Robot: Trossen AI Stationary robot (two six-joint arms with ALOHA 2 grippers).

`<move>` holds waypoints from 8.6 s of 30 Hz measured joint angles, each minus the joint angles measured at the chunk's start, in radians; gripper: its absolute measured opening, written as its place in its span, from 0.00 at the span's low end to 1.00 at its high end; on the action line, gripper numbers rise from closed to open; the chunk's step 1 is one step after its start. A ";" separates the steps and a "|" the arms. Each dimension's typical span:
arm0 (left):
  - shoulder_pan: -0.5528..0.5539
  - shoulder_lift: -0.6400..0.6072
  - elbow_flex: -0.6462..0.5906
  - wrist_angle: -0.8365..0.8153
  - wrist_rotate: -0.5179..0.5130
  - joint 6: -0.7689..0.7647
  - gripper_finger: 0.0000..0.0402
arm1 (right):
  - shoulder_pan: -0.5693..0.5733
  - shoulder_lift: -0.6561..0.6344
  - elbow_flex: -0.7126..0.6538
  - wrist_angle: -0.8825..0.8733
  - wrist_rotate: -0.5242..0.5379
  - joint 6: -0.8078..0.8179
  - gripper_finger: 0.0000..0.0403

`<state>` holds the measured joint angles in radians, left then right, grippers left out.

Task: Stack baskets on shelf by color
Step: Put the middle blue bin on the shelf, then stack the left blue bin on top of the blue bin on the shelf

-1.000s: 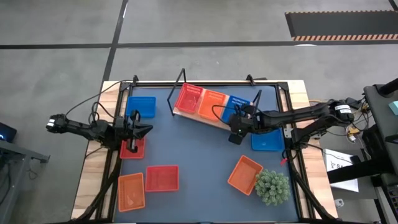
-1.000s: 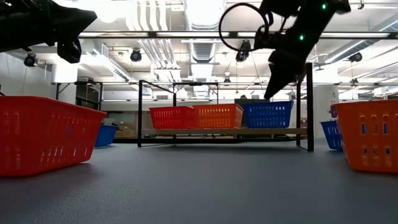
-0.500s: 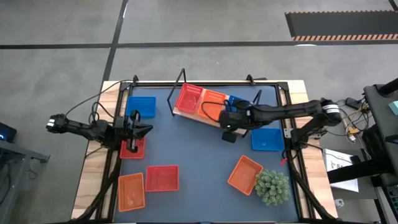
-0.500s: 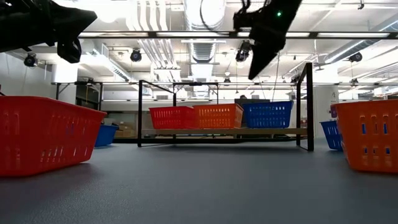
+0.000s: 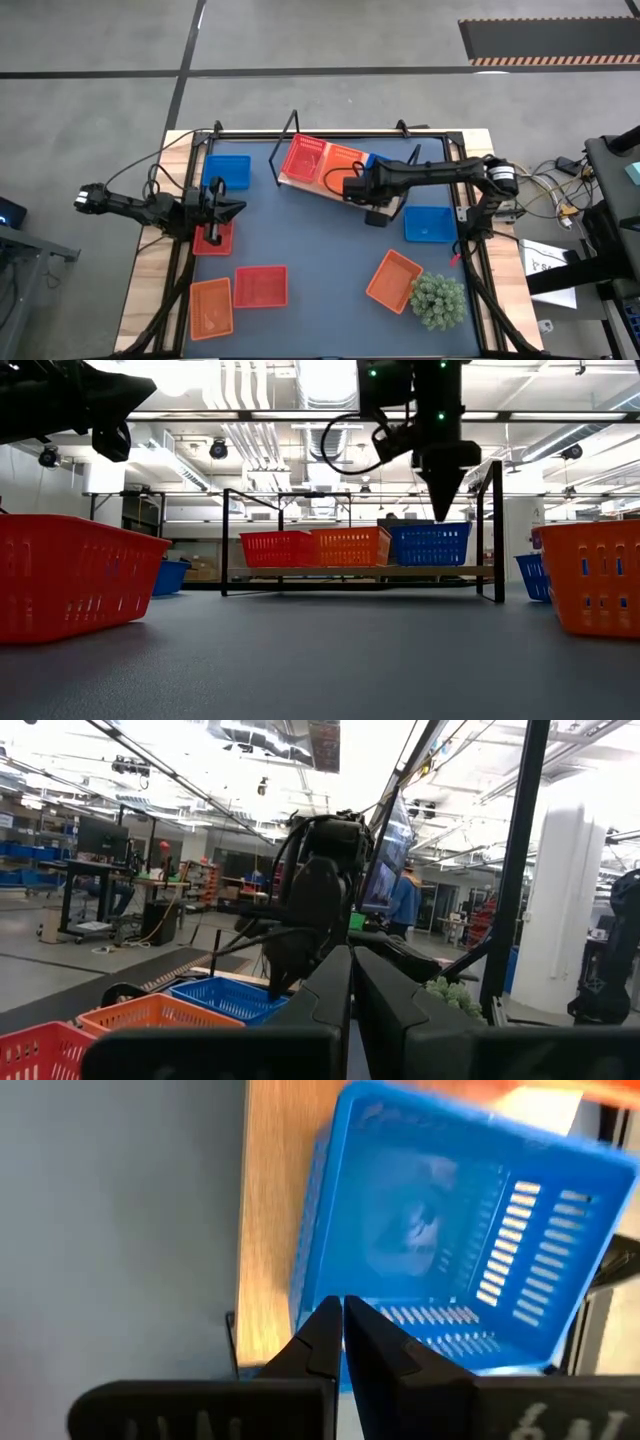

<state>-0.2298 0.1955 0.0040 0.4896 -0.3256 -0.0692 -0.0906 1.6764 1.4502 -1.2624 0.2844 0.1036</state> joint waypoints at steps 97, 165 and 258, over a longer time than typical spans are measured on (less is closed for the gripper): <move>0.000 0.000 0.000 0.000 0.000 0.004 0.00 | -0.134 0.020 -0.017 0.168 0.083 -0.098 0.02; 0.304 0.695 0.634 -1.529 -0.132 -1.041 0.00 | 0.377 -0.621 -0.670 1.350 0.075 -0.436 0.02; -0.072 1.476 1.184 -1.215 0.003 0.710 0.00 | 0.374 -0.585 -0.668 1.318 -0.084 -0.302 0.20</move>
<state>-0.3016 1.6713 1.1884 -0.7255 -0.3222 0.6410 0.2832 1.0912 0.7818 0.0551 0.2008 -0.1981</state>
